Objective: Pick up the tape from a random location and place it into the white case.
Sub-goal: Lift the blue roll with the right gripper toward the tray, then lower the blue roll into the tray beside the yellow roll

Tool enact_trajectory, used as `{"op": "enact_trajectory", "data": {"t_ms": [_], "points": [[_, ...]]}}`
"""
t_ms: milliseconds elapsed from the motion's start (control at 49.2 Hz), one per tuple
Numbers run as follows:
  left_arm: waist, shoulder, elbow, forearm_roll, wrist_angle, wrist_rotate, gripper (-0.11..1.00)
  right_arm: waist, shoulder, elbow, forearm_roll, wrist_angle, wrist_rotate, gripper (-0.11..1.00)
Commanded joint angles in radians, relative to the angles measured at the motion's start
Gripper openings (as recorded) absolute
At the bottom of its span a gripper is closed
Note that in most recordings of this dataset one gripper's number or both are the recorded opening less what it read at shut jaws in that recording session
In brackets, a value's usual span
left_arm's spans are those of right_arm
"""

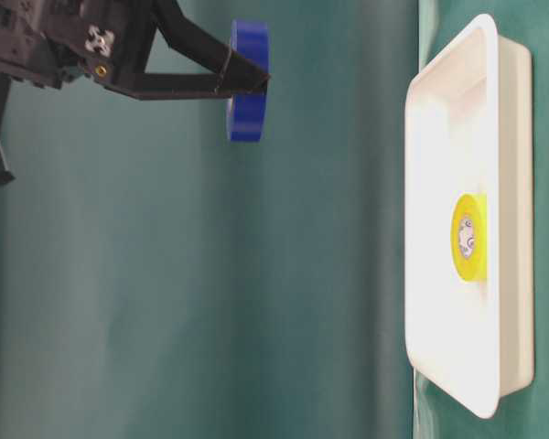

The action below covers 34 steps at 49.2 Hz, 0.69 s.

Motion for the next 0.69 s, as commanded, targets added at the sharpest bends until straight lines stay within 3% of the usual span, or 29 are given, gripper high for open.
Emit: {"op": "enact_trajectory", "data": {"t_ms": [0, 467, 670], "points": [[0.003, 0.011, -0.008, -0.002, -0.008, -0.002, 0.98, -0.048, -0.023, -0.034, -0.005, -0.005, -0.012, 0.32], [0.003, 0.011, -0.008, -0.002, -0.008, -0.002, 0.98, -0.27, -0.021, -0.049, -0.005, -0.018, -0.107, 0.32], [0.003, 0.011, -0.008, -0.002, -0.006, -0.002, 0.98, -0.299, -0.009, -0.06, -0.002, -0.02, -0.121, 0.32]]}}
